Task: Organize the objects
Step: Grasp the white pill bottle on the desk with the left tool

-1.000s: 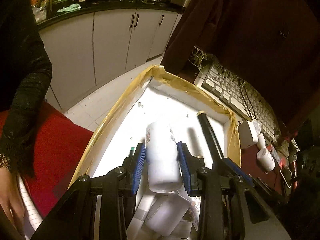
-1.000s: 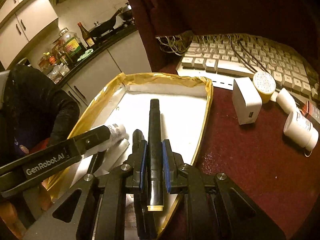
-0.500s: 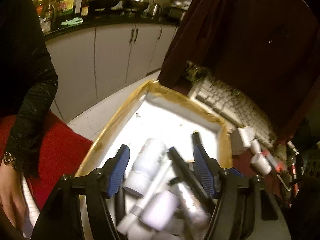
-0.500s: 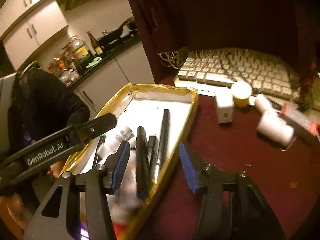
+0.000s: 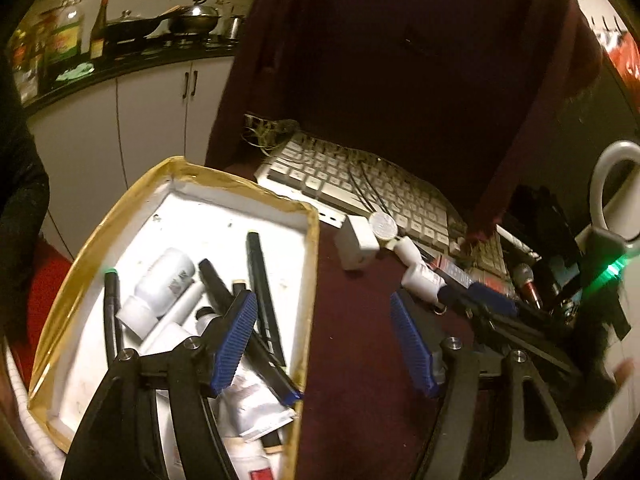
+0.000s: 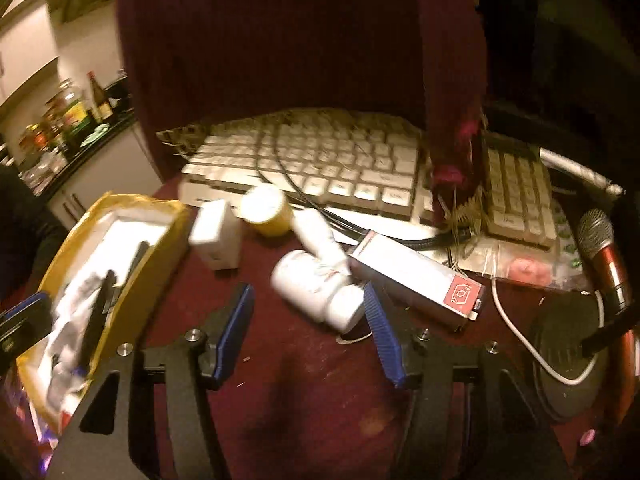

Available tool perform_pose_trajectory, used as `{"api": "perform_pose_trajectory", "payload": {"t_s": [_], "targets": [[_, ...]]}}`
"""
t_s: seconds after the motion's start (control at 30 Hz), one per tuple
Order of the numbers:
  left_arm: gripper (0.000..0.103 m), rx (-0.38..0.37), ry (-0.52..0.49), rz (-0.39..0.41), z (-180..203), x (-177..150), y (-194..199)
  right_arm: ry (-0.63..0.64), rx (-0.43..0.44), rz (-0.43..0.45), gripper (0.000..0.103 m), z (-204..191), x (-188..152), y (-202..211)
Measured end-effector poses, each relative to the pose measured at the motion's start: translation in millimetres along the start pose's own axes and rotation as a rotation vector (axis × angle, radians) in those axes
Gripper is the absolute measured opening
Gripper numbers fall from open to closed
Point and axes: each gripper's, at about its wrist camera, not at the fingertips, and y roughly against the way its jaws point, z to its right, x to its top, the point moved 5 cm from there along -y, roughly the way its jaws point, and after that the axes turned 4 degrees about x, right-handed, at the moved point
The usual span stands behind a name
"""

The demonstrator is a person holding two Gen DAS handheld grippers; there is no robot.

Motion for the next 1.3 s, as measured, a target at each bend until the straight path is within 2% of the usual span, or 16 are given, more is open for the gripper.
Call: {"api": "perform_pose_trajectory", "payload": {"t_s": [0.07, 0.17, 0.23, 0.27, 0.4, 0.43, 0.57, 0.63, 0.77, 0.97, 1.07, 1.17, 1.27, 1.3], "targets": [[0.063, 0.007, -0.015, 0.003, 5, -3, 1, -0.002, 0.016, -0.012, 0.056, 2, -2, -10], [0.063, 0.016, -0.031, 0.006, 9, -6, 2, 0.035, -0.031, -0.016, 0.057, -1, -5, -20], [0.063, 0.018, -0.038, 0.005, 10, -6, 1, 0.055, -0.006, -0.012, 0.059, -10, -6, -18], [0.063, 0.018, -0.039, 0.005, 11, -7, 1, 0.075, 0.023, -0.017, 0.059, -16, -8, -18], [0.063, 0.016, -0.03, 0.003, 11, -8, -1, 0.152, 0.231, -0.076, 0.058, -45, -18, -17], [0.063, 0.017, -0.029, 0.001, 12, -8, -2, 0.164, 0.269, -0.059, 0.058, -50, -19, -13], [0.063, 0.016, -0.038, 0.0, 16, -8, -2, 0.105, 0.194, 0.03, 0.058, -29, -10, 0], [0.063, 0.015, -0.04, -0.002, 18, -7, -4, 0.012, 0.129, 0.076, 0.058, -4, -5, 6], [0.063, 0.008, -0.064, -0.03, 30, -3, -19, -0.132, 0.091, 0.122, 0.058, 31, -2, 15], [0.063, -0.039, -0.129, -0.133, 69, 2, -62, -0.135, -0.008, 0.163, 0.058, 41, 3, 31], [0.063, -0.016, -0.179, -0.194, 88, 2, -90, -0.172, -0.011, 0.169, 0.058, 51, 3, 35], [0.063, 0.032, -0.235, -0.22, 104, 2, -115, -0.223, -0.03, 0.174, 0.058, 57, 3, 31], [0.062, 0.063, -0.233, -0.236, 110, 2, -131, -0.215, -0.074, 0.167, 0.059, 61, 3, 27], [0.058, 0.071, -0.232, -0.252, 111, 1, -136, -0.211, -0.076, 0.166, 0.059, 62, 3, 27]]}}
